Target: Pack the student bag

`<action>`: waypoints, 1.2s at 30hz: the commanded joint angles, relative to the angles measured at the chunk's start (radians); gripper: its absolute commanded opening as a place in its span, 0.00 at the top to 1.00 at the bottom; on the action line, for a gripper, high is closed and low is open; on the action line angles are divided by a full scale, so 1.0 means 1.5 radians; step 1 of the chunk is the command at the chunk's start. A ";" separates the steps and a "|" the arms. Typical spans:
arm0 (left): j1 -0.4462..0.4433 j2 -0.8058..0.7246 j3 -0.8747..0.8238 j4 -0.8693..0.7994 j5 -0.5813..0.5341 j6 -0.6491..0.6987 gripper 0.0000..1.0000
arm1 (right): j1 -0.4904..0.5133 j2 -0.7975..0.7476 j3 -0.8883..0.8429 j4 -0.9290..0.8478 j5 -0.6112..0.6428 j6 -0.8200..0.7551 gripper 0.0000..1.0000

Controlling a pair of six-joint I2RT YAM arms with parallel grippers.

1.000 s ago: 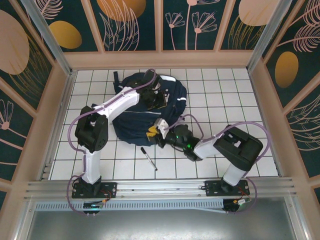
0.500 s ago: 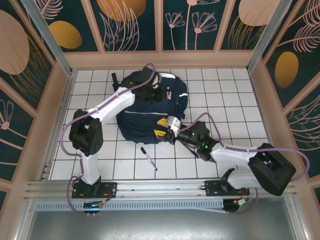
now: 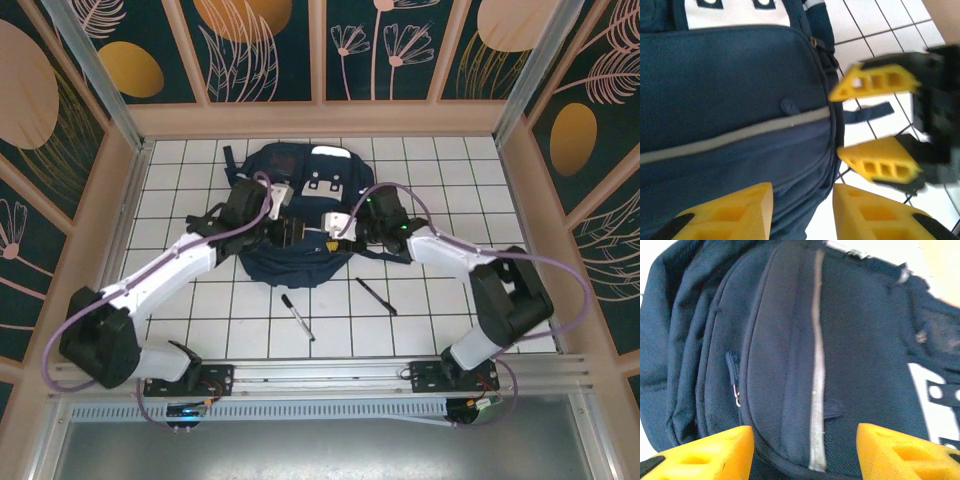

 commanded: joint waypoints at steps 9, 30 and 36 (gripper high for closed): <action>0.003 -0.043 -0.122 0.147 0.072 0.116 0.61 | 0.022 0.070 0.014 0.069 0.012 -0.037 0.67; -0.019 0.095 -0.135 0.320 0.028 0.309 0.70 | -0.032 0.038 0.082 -0.015 -0.236 0.030 1.00; -0.020 0.132 -0.129 0.359 0.017 0.329 0.79 | -0.034 0.035 0.094 -0.067 -0.261 0.008 1.00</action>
